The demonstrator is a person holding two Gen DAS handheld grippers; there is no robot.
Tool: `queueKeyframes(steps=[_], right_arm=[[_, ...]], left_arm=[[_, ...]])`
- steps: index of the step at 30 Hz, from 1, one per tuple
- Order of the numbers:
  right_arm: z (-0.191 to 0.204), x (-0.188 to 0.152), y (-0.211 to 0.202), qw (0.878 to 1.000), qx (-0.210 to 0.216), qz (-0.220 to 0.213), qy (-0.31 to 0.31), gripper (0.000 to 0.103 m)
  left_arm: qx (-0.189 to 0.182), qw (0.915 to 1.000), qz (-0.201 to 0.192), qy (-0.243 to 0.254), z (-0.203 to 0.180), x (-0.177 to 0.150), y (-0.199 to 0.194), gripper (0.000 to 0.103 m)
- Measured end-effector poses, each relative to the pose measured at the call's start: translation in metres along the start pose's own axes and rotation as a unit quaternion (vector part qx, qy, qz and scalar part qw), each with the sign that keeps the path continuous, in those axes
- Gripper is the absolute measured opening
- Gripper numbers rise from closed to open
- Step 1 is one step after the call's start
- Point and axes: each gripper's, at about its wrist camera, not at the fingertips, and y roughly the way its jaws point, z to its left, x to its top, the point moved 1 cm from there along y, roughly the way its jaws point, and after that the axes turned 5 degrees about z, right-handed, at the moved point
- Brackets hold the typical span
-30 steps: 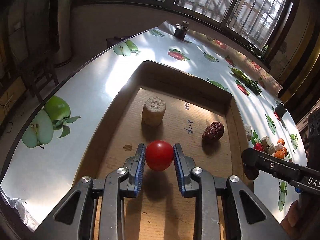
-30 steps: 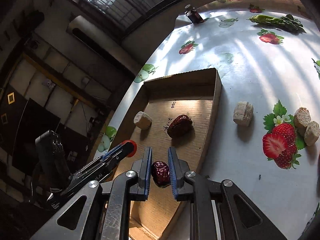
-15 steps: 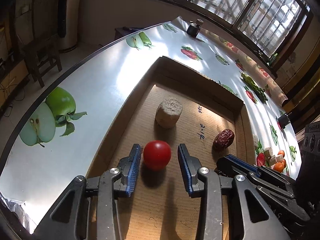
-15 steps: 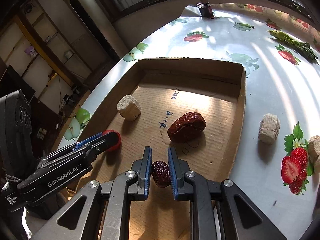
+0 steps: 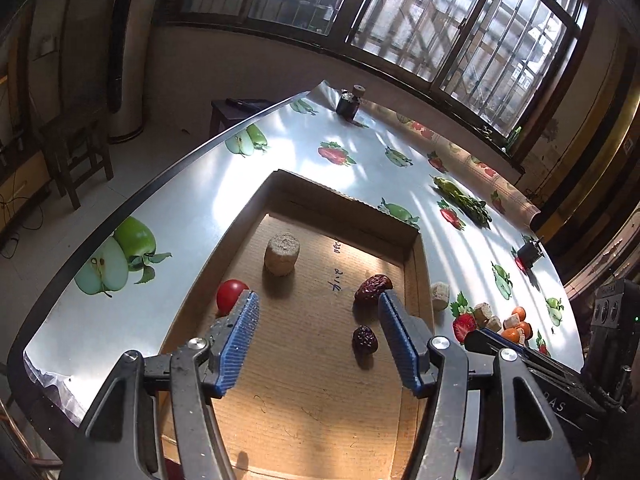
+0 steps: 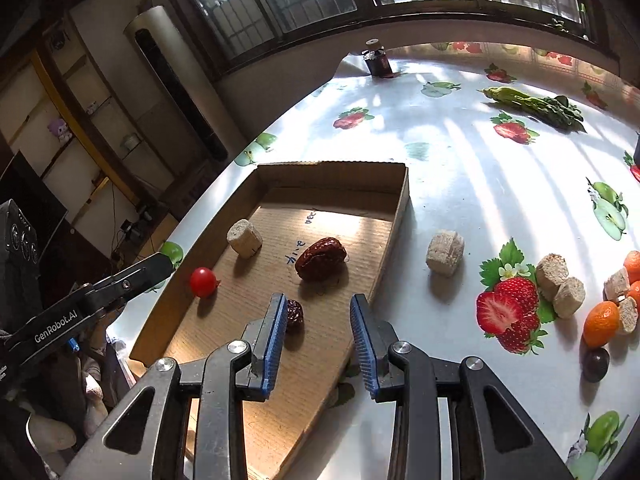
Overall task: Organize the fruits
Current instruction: 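Grasp a bread slice with the left gripper while the right grasps the dark round fruit, then carry both items over the box and open the left gripper to drop the bread slice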
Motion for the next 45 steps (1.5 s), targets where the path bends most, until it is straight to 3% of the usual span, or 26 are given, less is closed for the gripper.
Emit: queueKeyframes(steps=[5,10,17,23,32,36,42,44,45], right_arm=[[-0.059,-0.022,-0.057,0.997,-0.052,-0.03,0.042,0.036],[-0.129,-0.041,-0.105,0.987,-0.117,-0.052,0.096,0.036],[-0.186,-0.056,-0.128,0.978,-0.132,-0.06,0.15,0.037],[-0.191,-0.053,-0.109,0.98,-0.126,-0.037,0.146,0.036],[-0.162,-0.042,-0.048,0.989,-0.111,0.006,0.094,0.036],[-0.152,-0.039,-0.04,0.99,-0.123,0.003,0.075,0.036],[-0.141,-0.04,-0.033,0.989,-0.139,0.008,0.046,0.036],[-0.142,-0.04,-0.034,0.99,-0.134,0.007,0.049,0.036],[-0.143,-0.041,-0.036,0.99,-0.132,0.005,0.051,0.036]], left_arm=[[-0.01,0.9996,0.005,0.026,-0.029,-0.009,-0.004,0.062],[-0.023,0.9978,0.012,0.061,-0.064,-0.018,-0.001,0.065],[-0.05,0.9904,0.055,0.116,-0.123,-0.032,0.027,0.067],[-0.064,0.9826,0.079,0.155,-0.166,-0.035,0.051,0.067],[-0.106,0.9741,0.157,0.123,-0.206,-0.009,0.13,0.066],[-0.097,0.9693,0.185,0.129,-0.223,-0.012,0.165,0.066],[-0.055,0.9681,0.191,0.152,-0.242,-0.012,0.201,0.044],[-0.047,0.9642,0.2,0.168,-0.244,-0.012,0.201,0.028],[-0.048,0.9629,0.203,0.171,-0.243,-0.013,0.2,0.028]])
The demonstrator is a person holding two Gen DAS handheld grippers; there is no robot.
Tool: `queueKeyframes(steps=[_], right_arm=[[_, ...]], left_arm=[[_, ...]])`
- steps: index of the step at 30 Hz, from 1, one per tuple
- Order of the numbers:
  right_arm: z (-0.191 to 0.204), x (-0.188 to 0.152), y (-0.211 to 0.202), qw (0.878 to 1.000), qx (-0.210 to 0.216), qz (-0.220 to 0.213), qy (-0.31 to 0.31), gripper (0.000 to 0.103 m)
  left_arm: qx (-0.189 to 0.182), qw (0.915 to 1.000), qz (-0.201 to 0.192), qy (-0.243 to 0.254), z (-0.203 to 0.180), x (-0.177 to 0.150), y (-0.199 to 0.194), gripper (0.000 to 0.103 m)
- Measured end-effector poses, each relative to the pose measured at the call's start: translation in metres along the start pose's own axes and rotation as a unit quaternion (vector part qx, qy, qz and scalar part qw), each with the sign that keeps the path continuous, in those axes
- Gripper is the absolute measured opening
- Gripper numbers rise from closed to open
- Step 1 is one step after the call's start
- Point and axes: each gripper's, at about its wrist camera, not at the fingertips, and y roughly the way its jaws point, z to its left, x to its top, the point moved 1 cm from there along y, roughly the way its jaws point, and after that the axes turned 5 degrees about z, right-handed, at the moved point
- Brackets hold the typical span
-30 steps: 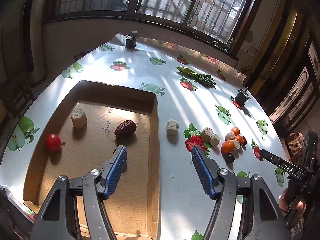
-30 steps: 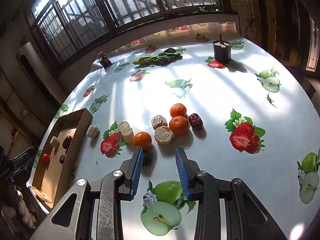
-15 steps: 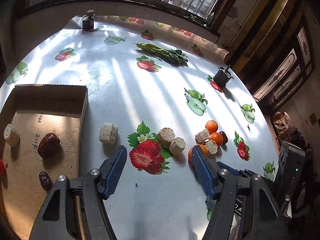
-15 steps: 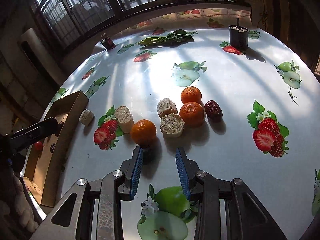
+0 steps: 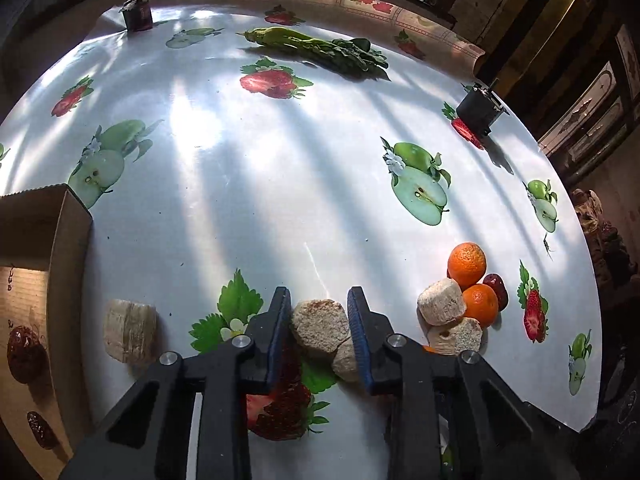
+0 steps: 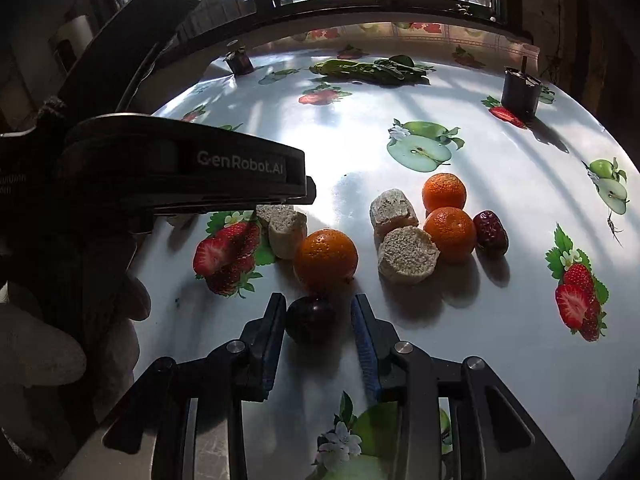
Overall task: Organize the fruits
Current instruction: 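Carry both items over the box and open the left gripper to drop the bread slice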
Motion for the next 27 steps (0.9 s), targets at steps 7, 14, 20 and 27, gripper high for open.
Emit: queueKeyframes(steps=[7,14,20,27], right_arm=[[-0.009,-0.007,-0.008,1.0,0.015,0.0,0.007,0.034],[-0.001,-0.01,-0.004,1.0,0.01,0.001,-0.002,0.035],[0.001,-0.011,-0.006,1.0,0.01,-0.002,-0.004,0.026],[0.003,-0.014,-0.017,1.0,0.007,-0.011,0.003,0.025]], left_arm=[[-0.007,0.9999,0.012,-0.007,0.011,-0.022,-0.012,0.028],[0.032,0.999,-0.008,0.03,-0.003,-0.033,-0.012,0.029],[0.007,0.9996,-0.004,0.026,0.001,-0.049,-0.022,0.029],[-0.042,0.9986,-0.03,-0.007,0.021,-0.073,-0.057,0.029]])
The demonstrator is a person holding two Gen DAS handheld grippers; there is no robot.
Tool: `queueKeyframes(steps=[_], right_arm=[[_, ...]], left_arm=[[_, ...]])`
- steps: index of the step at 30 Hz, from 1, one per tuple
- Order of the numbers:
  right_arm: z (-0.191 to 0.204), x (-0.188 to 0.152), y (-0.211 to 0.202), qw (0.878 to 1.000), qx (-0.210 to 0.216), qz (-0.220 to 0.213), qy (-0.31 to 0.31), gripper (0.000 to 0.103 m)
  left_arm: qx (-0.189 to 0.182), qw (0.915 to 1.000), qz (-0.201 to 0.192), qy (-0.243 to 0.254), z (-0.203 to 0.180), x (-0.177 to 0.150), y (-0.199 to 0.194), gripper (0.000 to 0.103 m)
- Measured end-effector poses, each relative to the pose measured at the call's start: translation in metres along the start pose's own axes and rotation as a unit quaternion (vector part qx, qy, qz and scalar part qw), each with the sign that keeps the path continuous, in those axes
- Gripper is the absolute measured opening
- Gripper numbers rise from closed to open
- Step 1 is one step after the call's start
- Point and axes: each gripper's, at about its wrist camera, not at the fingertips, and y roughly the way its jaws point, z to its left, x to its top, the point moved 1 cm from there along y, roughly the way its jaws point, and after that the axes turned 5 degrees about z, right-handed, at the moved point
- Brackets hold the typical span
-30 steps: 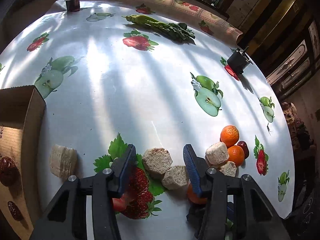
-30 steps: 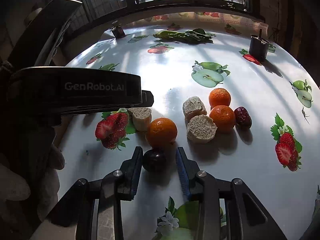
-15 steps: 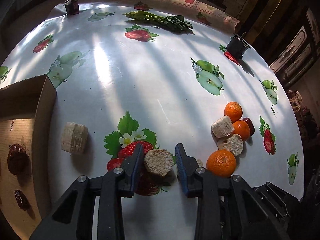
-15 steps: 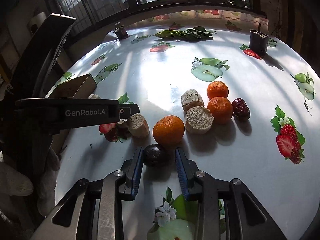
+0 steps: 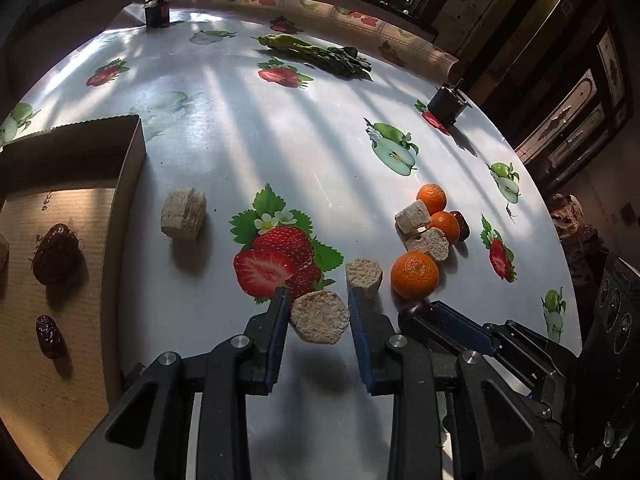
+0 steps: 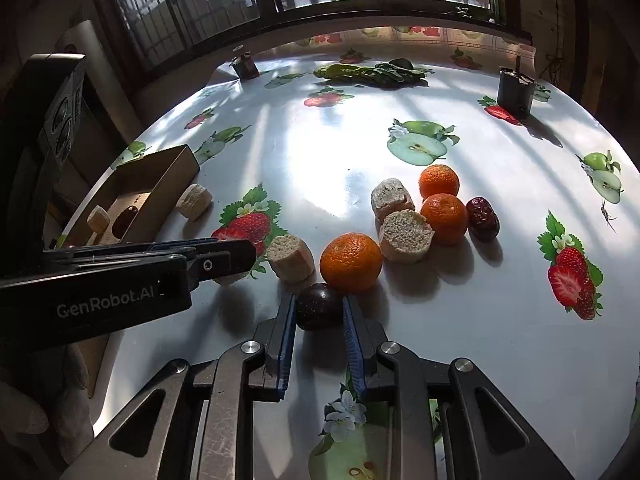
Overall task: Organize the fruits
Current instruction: 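Carry both items over the box and open the left gripper to drop the bread slice, then open the right gripper to drop the dark fruit into the box, withdraw both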
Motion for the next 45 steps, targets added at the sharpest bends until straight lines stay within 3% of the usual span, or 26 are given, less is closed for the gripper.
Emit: queueKeyframes(steps=[6,15,20,25,31,37,45], right_arm=[[0.009,-0.002,-0.019,1.0,0.019,-0.014,0.007,0.025],[0.082,0.013,-0.03,0.995,0.087,-0.02,-0.034,0.025],[0.137,0.024,-0.011,0.989,0.131,0.0,-0.063,0.025],[0.188,0.025,0.017,0.984,0.138,0.027,-0.109,0.025],[0.224,0.015,0.049,0.98,0.118,0.057,-0.152,0.026],[0.236,0.01,0.07,0.978,0.1,0.076,-0.165,0.026],[0.234,0.011,0.072,0.98,0.103,0.071,-0.153,0.03]], left_arm=[[-0.018,0.9983,-0.044,-0.035,0.031,-0.019,-0.043,0.029],[0.062,0.9851,-0.109,-0.117,0.128,-0.048,-0.101,0.029],[0.094,0.9759,-0.114,-0.16,0.178,-0.061,-0.113,0.03],[0.105,0.9727,-0.096,-0.183,0.208,-0.069,-0.108,0.03],[0.108,0.9703,-0.091,-0.196,0.222,-0.07,-0.103,0.03],[0.096,0.9698,-0.092,-0.204,0.226,-0.071,-0.101,0.03],[0.07,0.9681,-0.128,-0.204,0.218,-0.073,-0.125,0.051]])
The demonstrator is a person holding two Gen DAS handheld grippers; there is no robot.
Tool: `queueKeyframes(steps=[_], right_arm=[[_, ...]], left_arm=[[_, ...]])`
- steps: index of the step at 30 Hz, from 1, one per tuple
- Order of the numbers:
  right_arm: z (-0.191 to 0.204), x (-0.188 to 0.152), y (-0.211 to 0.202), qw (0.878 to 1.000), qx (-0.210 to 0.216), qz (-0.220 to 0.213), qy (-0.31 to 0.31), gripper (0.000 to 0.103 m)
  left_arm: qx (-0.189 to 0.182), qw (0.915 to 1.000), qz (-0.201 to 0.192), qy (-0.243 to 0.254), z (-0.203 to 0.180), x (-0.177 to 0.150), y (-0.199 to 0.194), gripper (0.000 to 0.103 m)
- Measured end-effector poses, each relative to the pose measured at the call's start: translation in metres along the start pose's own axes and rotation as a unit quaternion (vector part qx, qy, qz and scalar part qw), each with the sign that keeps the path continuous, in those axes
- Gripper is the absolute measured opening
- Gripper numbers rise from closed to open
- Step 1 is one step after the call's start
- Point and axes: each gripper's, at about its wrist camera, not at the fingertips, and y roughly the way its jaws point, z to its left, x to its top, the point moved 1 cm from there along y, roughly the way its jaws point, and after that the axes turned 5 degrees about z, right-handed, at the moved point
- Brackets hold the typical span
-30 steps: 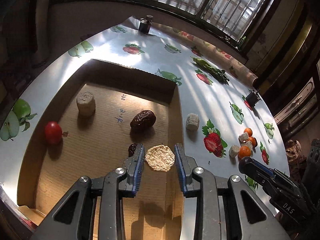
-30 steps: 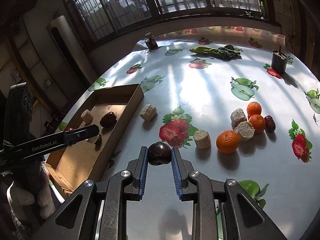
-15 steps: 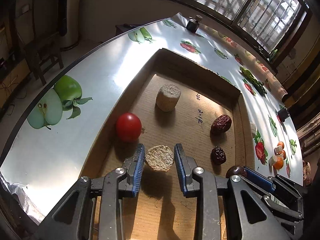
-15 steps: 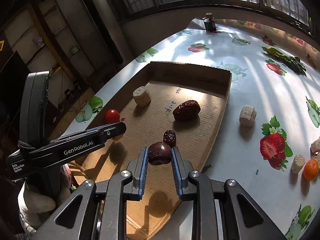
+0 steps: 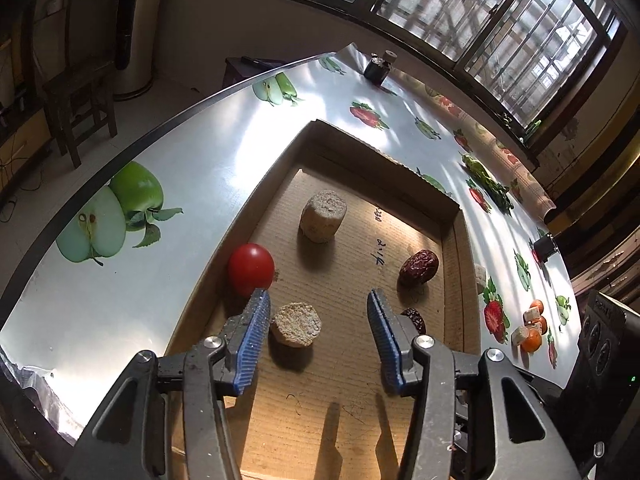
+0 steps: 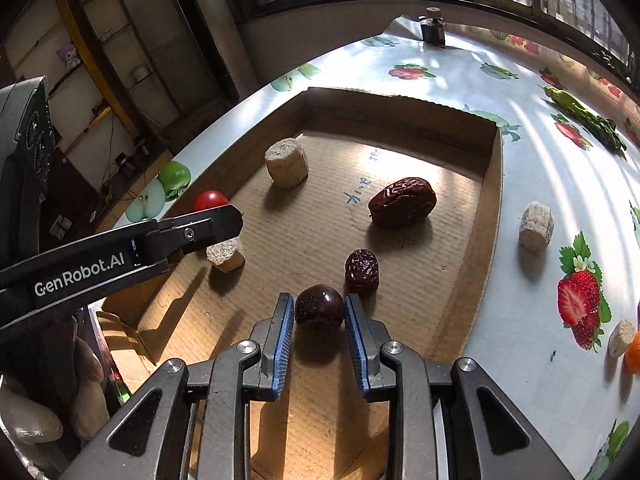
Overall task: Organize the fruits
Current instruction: 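Open the right gripper to drop the dark fruit into the box, withdraw both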
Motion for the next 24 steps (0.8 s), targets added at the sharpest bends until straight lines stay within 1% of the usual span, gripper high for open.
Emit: queueKeyframes(steps=[2,7,10,13,15,17,20,21,22,24], right_arm=[[-0.002,-0.001,-0.005,1.0,0.005,-0.007,0.007,0.034],[-0.016,-0.01,-0.031,0.998,0.021,-0.039,0.043,0.034],[-0.032,-0.023,-0.053,0.995,0.025,-0.065,0.074,0.034],[-0.053,-0.037,-0.074,0.989,0.027,-0.089,0.115,0.036],[-0.067,-0.046,-0.087,0.984,0.01,-0.105,0.14,0.036],[-0.078,-0.054,-0.103,0.979,-0.028,-0.125,0.161,0.037],[-0.091,-0.063,-0.126,0.97,-0.052,-0.158,0.179,0.037],[-0.096,-0.067,-0.132,0.966,-0.047,-0.168,0.19,0.037],[-0.103,-0.07,-0.138,0.962,-0.032,-0.177,0.206,0.038],[-0.117,-0.074,-0.145,0.954,0.0,-0.18,0.238,0.038]], left_arm=[[-0.002,1.0,-0.008,-0.001,-0.002,0.001,-0.007,0.055],[0.001,0.9996,-0.026,0.004,-0.009,0.001,-0.024,0.059],[0.012,0.9991,-0.036,0.021,-0.021,-0.002,-0.029,0.06],[0.027,0.9975,-0.043,0.05,-0.04,-0.008,-0.031,0.06],[0.036,0.9956,-0.049,0.072,-0.055,-0.014,-0.033,0.06],[0.043,0.9928,-0.056,0.097,-0.072,-0.02,-0.035,0.06],[0.057,0.9873,-0.068,0.131,-0.094,-0.03,-0.039,0.06],[0.06,0.9855,-0.072,0.142,-0.101,-0.033,-0.041,0.06],[0.063,0.984,-0.074,0.149,-0.106,-0.036,-0.041,0.061],[0.071,0.9809,-0.08,0.163,-0.116,-0.039,-0.043,0.062]])
